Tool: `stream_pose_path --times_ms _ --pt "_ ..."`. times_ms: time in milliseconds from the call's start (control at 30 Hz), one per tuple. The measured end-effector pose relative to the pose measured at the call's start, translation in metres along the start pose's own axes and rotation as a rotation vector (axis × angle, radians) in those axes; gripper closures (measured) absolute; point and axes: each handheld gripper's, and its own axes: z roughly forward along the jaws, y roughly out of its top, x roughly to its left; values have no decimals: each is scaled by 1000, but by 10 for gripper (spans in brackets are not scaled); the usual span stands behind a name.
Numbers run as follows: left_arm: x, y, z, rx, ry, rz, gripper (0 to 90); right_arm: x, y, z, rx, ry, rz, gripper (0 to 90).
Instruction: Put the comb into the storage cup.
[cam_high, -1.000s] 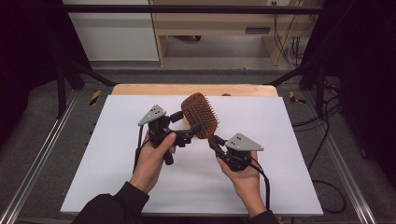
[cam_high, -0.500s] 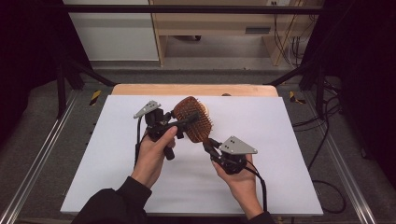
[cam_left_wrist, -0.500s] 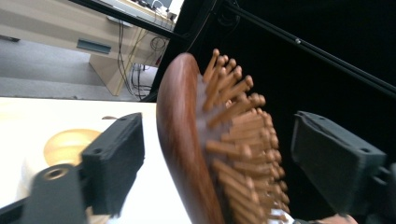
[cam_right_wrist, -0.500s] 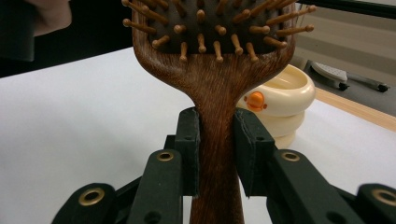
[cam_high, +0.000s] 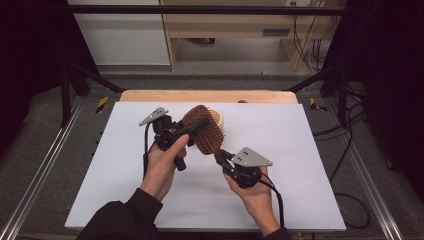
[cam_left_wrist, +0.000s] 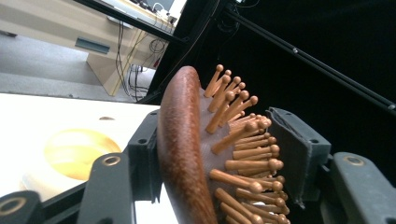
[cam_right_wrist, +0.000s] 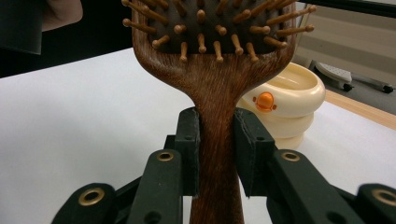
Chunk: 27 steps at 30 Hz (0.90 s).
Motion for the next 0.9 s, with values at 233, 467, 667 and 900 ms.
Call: stream_pose_path --times_ms 233,467,667,900 --pt "-3 0 -1 -13 -6 -8 483 1 -1 1 -3 -2 6 726" --pt "-8 -1 0 -2 -8 19 510 2 -3 4 9 11 27 725" --pt "-6 0 4 0 -12 -10 519 0 -4 6 13 20 49 722" --pt "-6 2 2 4 10 41 520 -4 -3 1 6 34 62 621"
